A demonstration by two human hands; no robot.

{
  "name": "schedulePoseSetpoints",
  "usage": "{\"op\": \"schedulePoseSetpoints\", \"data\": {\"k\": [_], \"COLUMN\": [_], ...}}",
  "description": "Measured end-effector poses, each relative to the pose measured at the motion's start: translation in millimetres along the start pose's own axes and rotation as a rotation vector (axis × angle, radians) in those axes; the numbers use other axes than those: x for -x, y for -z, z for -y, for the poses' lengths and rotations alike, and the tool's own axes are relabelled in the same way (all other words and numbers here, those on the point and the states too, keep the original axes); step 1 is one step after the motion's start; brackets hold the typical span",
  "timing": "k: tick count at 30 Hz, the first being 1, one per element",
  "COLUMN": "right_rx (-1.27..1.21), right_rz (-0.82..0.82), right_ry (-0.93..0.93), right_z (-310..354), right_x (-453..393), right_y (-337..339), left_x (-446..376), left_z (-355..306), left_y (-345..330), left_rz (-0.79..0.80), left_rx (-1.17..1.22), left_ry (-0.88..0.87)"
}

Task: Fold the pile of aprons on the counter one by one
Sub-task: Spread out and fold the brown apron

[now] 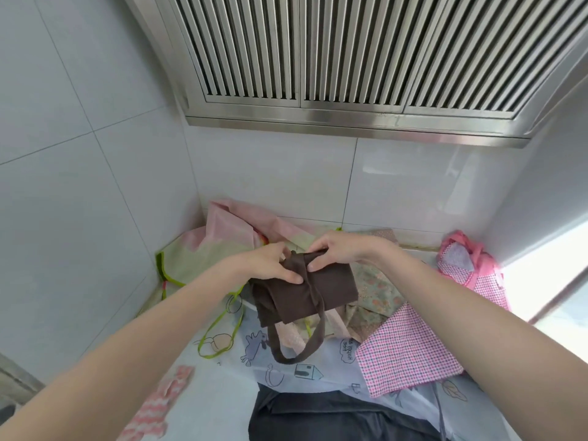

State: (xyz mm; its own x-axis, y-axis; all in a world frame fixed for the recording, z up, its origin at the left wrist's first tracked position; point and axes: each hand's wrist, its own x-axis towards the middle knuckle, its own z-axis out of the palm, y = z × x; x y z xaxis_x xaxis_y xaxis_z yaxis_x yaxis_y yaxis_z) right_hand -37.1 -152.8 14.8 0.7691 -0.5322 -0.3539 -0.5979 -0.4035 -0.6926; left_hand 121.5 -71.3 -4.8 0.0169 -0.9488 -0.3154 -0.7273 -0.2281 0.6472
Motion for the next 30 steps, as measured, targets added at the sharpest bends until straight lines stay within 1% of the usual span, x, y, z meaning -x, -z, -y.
{"op": "schedulePoseSetpoints", "data": {"k": [3,7,8,9,10,11,12,13,14,16,17,18,19,20,22,24,25,26,28,29,30], "right_rx": [0.083,0.223,0.174,0.058,-0.100,-0.241,-0.330,-0.396,-0.473,-0.716,-0.857,-1.002,-1.095,-1.120,-1.091,-1.162,-1.151,-1.056,-0.666,-0.465,-0.287], "right_rz": [-0.149,-0.388,-0.463,-0.532,-0.563,-0.546,-0.481,-0.402,-0.352,-0.331,-0.323,-0.286,-0.235,-0.171,-0.068,0.021,0.065,0.117,0.227,0.225,0.177], "right_ry": [0.041,0.039,0.036,0.046,0.045,0.040,0.023,0.022,0.048,0.129,0.158,0.167,0.160,0.137,0.094,0.085,0.071,0.039,-0.071,-0.128,-0.170], "right_z": [5,12,15,20,22,25,29,31,34,38,40,45,48,53,54,44,38,32,22,15,10], "right_x": [-3,-5,-3,-1,1,2,3,2,1,-3,-4,-3,0,4,6,8,11,14,22,20,17], "right_y": [9,13,13,14,14,14,12,7,4,-1,-2,-3,-5,-7,-10,-7,-4,-2,-3,-4,-3], "left_x": [2,9,12,18,21,25,27,27,29,30,30,31,30,29,29,30,33,35,44,49,55], "left_z": [-2,-5,-5,-6,-6,-7,-7,-8,-10,-13,-15,-15,-15,-15,-15,-15,-16,-16,-17,-19,-22], "left_y": [12,35,43,53,61,71,80,87,92,97,97,100,101,102,106,113,117,122,129,129,128], "left_rz": [-0.111,-0.169,-0.191,-0.231,-0.265,-0.298,-0.327,-0.347,-0.360,-0.374,-0.387,-0.406,-0.422,-0.437,-0.467,-0.488,-0.491,-0.492,-0.460,-0.406,-0.329], "left_rx": [0.087,0.170,0.200,0.265,0.364,0.479,0.569,0.601,0.580,0.555,0.565,0.591,0.630,0.686,0.783,0.850,0.887,0.918,0.910,0.862,0.810], "left_ry": [-0.065,-0.086,-0.080,-0.076,-0.065,-0.063,-0.062,-0.059,-0.055,-0.040,-0.030,-0.023,-0.017,-0.007,0.006,-0.018,-0.039,-0.064,-0.118,-0.140,-0.173]}}
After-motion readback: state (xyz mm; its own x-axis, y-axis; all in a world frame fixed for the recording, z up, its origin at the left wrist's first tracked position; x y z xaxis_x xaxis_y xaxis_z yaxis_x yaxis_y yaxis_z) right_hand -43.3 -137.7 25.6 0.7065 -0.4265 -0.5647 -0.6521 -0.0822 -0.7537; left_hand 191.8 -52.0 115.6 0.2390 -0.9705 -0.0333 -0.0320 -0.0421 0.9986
